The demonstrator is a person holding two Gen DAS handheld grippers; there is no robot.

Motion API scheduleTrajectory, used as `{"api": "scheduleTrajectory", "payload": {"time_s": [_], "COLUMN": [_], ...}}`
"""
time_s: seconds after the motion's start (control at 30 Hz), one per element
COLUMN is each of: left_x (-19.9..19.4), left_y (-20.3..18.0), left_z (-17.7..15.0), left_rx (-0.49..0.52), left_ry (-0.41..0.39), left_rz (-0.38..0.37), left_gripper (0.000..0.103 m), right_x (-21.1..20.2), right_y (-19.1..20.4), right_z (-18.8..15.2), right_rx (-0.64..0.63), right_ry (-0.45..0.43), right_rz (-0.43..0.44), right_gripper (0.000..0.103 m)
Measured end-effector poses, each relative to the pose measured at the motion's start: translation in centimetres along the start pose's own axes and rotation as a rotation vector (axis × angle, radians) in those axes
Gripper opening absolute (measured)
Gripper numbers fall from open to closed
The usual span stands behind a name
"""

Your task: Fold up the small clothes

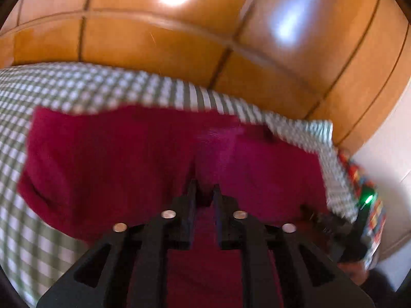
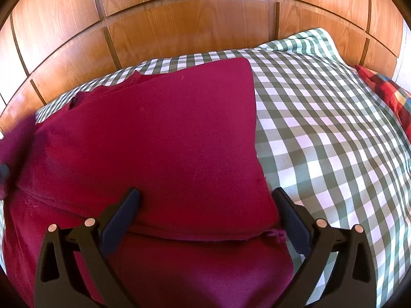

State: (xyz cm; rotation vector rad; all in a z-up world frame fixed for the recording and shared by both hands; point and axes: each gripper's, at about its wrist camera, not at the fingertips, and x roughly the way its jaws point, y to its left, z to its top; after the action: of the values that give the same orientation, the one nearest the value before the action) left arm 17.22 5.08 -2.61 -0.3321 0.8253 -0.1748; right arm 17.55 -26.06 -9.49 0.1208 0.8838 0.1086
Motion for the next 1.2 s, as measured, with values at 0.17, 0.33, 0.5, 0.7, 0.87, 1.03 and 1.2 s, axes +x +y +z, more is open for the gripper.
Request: {"api": "scheduleTrajectory", "payload": {"time_s": [0.17,0.33,0.5,0.7,0.87,1.03,1.2], "left_x": [-1.4,-2.6,-0.7,-0.3,-0.1,0.1,0.1], "left_y": [0.0,1.6,6.3,5.8,5.5,5.3,5.4], "left_z": [-2.9,-4.6,-5.1,-5.2,-5.3,-5.3,-5.3], "left_rx": [0.051,0.058,-0.109,-0.062,-0.058,-0.046,-0.046], "left_ry": [-0.074,-0.103,-0.03,-0.029,-0.03,-0.027,-0.03], "left_rz": [0.089,0.187,0.126,0.149,0.148,0.146,0.127], "left_gripper": [0.057,0.057,0.057,0.064,0.065,0.068,0.072], "right_x": [0.1,0.0,-1.2,-5.0,-2.6,-1.4,-2.5], "right_y": [-0.1,-0.2,0.9,6.9,11.6,14.8,11.0], "right_z": [0.0,0.0,0.7,2.2,3.3,3.1,2.3], "right_rx": [0.009,0.008,-0.011,-0.074,-0.006,-0.155,-0.114], "right_ry": [0.0,-0.002,-0.004,-0.022,0.114,0.11,0.026], "right_rz": [0.01,0.011,-0.039,0.24,0.479,0.252,0.145], "right_gripper": [0.101,0.101,0.092,0.083,0.074,0.076,0.075]}}
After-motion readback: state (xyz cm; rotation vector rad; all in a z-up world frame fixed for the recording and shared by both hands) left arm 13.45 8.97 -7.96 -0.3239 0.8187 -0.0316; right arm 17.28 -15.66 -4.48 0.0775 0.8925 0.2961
